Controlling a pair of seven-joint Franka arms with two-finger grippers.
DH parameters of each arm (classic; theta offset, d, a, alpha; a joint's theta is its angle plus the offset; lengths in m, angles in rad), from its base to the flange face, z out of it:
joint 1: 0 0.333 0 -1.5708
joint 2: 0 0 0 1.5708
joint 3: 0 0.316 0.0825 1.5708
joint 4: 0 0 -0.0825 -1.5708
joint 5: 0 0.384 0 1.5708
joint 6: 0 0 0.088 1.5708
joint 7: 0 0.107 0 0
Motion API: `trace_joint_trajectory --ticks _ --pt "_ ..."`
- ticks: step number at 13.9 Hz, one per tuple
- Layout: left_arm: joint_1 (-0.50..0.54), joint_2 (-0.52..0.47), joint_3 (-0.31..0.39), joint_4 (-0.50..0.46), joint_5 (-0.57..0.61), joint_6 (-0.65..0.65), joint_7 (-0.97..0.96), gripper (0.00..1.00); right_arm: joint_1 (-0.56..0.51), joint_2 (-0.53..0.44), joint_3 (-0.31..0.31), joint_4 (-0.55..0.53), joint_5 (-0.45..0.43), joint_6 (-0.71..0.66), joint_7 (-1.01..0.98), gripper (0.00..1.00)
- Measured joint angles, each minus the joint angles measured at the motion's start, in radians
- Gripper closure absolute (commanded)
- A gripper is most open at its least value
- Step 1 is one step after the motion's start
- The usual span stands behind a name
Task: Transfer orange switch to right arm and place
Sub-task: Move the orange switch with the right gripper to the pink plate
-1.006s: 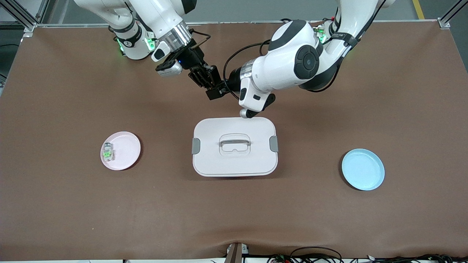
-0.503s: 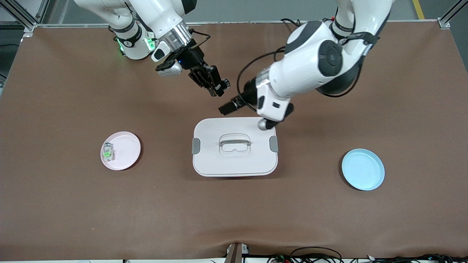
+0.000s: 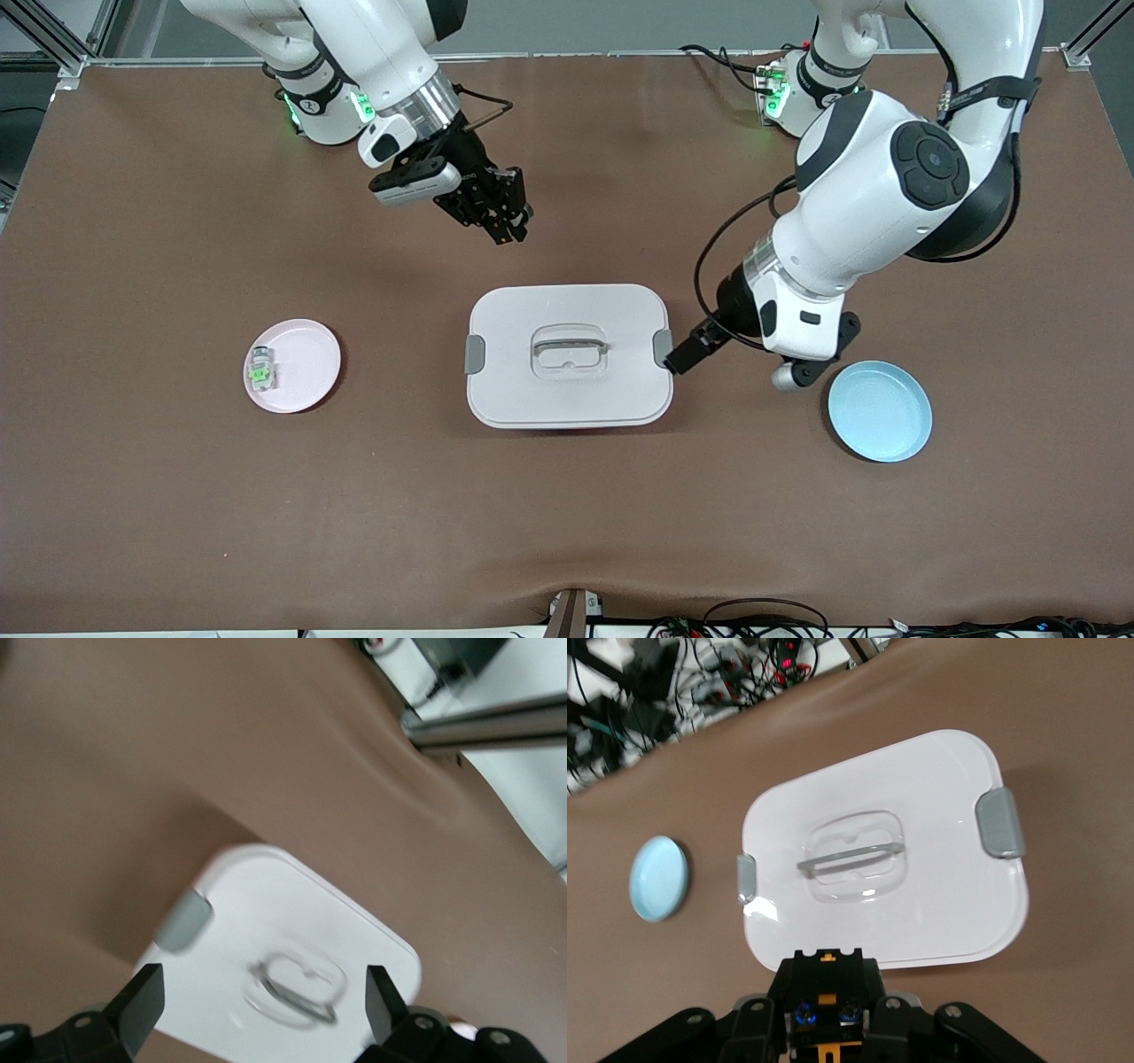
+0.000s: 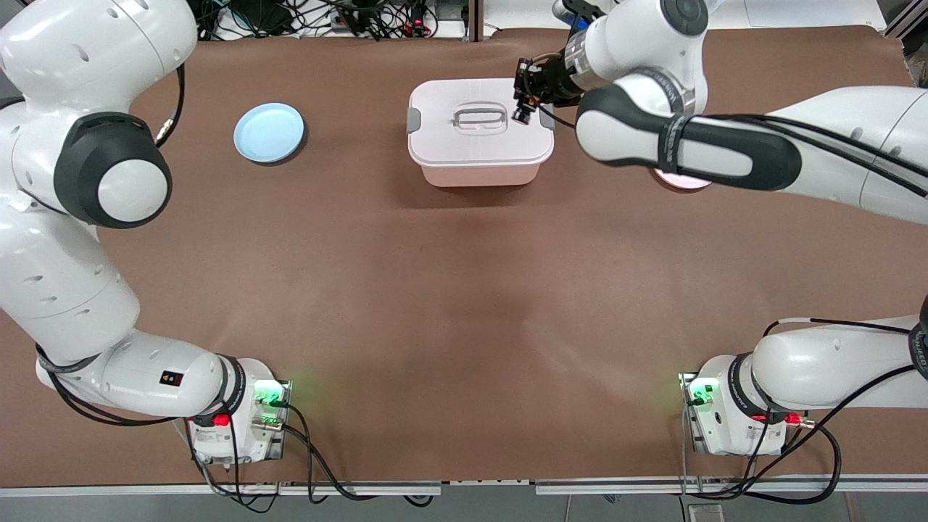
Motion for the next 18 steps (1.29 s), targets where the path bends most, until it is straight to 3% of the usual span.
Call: trace_joint_trajectory --ticks 5,10,14,16,18 --pt "0.082 -0.003 0.015 0.000 0.183 -0.093 0.122 0.00 -0.129 0.001 -0.002 0.109 -0.074 -0.333 -0.500 1.00" --pt "0.201 -0.072 0.017 0.003 0.202 -0.204 0.395 0.00 -0.253 0.006 -0.003 0.117 -0.130 -0.447 -0.901 1.00" --pt "0.249 -0.139 0.019 -0.003 0.202 -0.290 0.525 0.00 -0.394 0.059 -0.004 0.117 -0.159 -0.491 -1.334 1.00" --pt "0.246 -0.188 0.039 -0.022 0.196 -0.344 0.573 0.00 -0.450 0.115 -0.004 0.118 -0.226 -0.488 -1.492 1.00" --pt "0.231 -0.246 0.087 -0.050 0.169 -0.385 0.648 0.00 -0.469 0.181 -0.004 0.119 -0.352 -0.482 -1.584 1.00"
